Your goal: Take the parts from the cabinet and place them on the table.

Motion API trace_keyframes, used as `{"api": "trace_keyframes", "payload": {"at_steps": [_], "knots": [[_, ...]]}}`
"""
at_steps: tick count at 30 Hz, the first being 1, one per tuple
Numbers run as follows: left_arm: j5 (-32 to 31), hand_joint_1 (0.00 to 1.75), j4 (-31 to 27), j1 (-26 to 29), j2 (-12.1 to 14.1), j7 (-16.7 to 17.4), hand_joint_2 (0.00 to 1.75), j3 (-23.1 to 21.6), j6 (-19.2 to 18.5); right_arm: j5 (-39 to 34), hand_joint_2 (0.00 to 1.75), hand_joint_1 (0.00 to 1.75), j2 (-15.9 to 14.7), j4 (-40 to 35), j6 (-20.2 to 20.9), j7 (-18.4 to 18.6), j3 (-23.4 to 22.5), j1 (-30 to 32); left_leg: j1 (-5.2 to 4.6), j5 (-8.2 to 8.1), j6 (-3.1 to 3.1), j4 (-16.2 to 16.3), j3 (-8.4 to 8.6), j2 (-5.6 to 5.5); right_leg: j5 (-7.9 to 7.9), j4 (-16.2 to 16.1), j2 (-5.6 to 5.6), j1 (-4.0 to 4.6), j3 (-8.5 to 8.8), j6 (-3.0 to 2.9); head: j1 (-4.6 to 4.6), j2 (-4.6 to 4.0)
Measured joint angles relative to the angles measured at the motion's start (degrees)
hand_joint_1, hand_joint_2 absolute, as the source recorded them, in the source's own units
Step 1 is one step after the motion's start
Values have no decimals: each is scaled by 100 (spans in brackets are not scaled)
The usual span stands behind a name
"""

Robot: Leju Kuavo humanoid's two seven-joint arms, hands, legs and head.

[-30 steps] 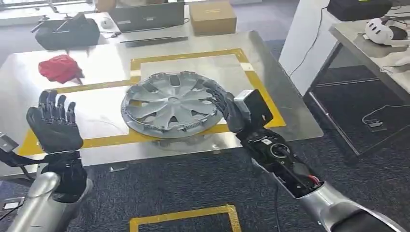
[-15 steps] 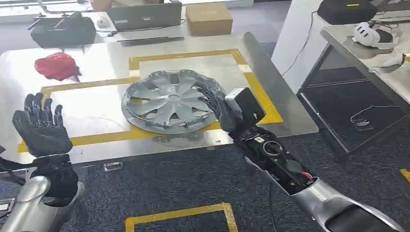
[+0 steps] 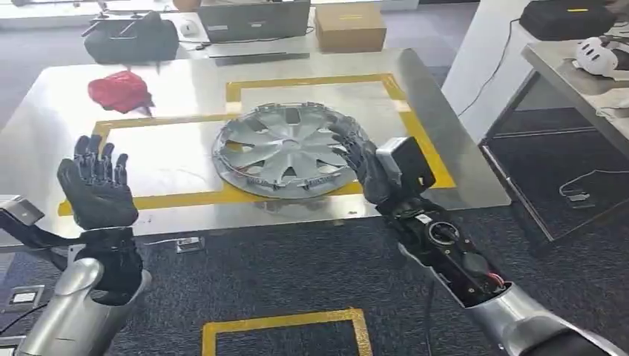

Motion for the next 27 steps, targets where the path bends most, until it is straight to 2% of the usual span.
{"api": "trace_keyframes", "payload": {"at_steps": [1,3,4,5,6,7,9,10,11,12,13,15,16,18,19,20,21,22,23,24,25,26,27], "knots": [[-2,0,-9,-8,11,-2,0,0,0,0,0,0,0,-2,6,0,2,0,38,-195,-38,110,-70,-5,71,-64,-13,-35,23,-17,-13,0],[0,0,-9,-22,14,-2,0,0,0,0,0,0,0,-9,7,0,4,0,105,-742,-127,976,-422,-9,136,-78,-30,-55,-61,-45,-123,0],[0,0,-9,-1,14,0,0,0,0,0,0,0,0,-9,7,2,7,7,146,-945,-168,1433,-601,-8,161,-75,-40,-55,-103,-42,-155,0],[0,0,-9,17,18,0,0,0,0,0,0,0,0,-9,7,2,7,10,180,-1056,-206,1760,-718,-7,189,-65,-44,-59,-155,-37,-164,0],[2,0,-9,23,22,0,0,0,0,0,0,0,0,-9,7,2,9,11,208,-1014,-233,1773,-692,-7,210,-41,-45,-73,-207,-11,-190,0],[2,0,-9,21,29,0,0,0,0,0,0,0,0,-9,7,4,9,11,233,-859,-259,1504,-514,-5,227,-10,-44,-98,-257,15,-217,0],[2,0,-11,15,35,0,0,0,0,0,0,0,0,-9,4,4,9,7,279,-447,-317,478,105,3,243,71,-42,-150,-338,63,-256,0],[0,0,-11,2,33,0,0,0,0,0,0,0,0,-24,4,2,7,0,299,-485,-359,22,320,-6,247,130,-40,-142,-383,108,-306,0],[0,0,-15,8,27,0,0,0,0,0,0,0,0,-33,4,4,2,-6,246,-415,-278,84,293,-58,269,136,-25,-109,-428,153,-354,0],[2,0,-28,3,22,-4,0,0,2,0,0,0,0,-35,4,4,2,-11,273,-406,-201,96,265,-64,288,153,-21,-103,-442,172,-323,0],[0,0,-28,11,27,-2,0,0,2,0,0,0,0,-42,7,2,4,-16,252,-390,-171,111,245,-61,321,137,-16,-108,-438,211,-280,0],[0,0,-28,10,16,-2,0,0,2,0,0,0,-2,-42,7,9,2,3,243,-320,-45,92,208,-50,375,113,-5,-128,-447,293,-280,0],[0,0,-30,7,14,-2,0,0,2,0,0,0,-9,-42,7,7,0,5,256,-284,6,86,189,-31,191,323,-16,-146,-543,303,-264,0],[-2,0,-33,8,11,-2,0,0,0,0,0,0,-9,-42,4,4,-4,-3,234,-219,95,83,116,-21,-428,1101,-14,-119,-769,303,-162,0],[-2,0,-33,10,11,-2,0,0,0,0,0,0,-9,-42,4,6,-4,1,214,-184,106,84,72,-19,-723,1599,-16,-110,-911,305,-129,0],[-2,0,-33,10,11,-2,0,0,0,0,0,0,-9,-42,4,7,-2,8,190,-151,114,86,22,-18,-915,1982,-15,-101,-1000,293,-118,0],[0,0,-33,13,11,-2,0,0,0,0,0,0,-9,-42,4,7,-2,14,166,-113,125,88,-26,-19,-949,2097,-16,-93,-964,274,-103,0],[0,0,-33,13,11,-2,0,0,0,0,0,0,-9,-42,4,9,-2,14,148,-82,128,89,-65,-21,-855,1933,-15,-82,-803,239,-92,0],[0,0,-33,13,11,-2,0,0,0,0,0,0,-9,-42,4,9,-2,12,126,-54,129,89,-93,-27,-684,1555,-14,-51,-534,187,-77,0],[0,0,-33,11,11,-2,0,0,0,0,0,0,-9,-42,7,9,-2,7,105,-28,126,89,-108,-34,-487,1028,-9,-21,-193,118,-55,0],[-2,0,-37,9,11,-2,0,0,0,0,0,0,-9,-44,7,9,-2,-7,102,-3,121,89,-119,-34,-331,433,10,30,182,4,-39,0],[-2,0,-46,5,9,-2,0,0,0,0,0,0,-9,-50,7,7,-7,-18,77,30,83,86,-144,-35,-434,139,-10,48,354,-61,-75,0],[0,0,-48,1,11,-2,0,0,-4,0,0,0,-9,-66,7,4,-9,-20,120,71,55,76,-147,-29,-360,94,-7,77,327,-1,-112,0]]}}
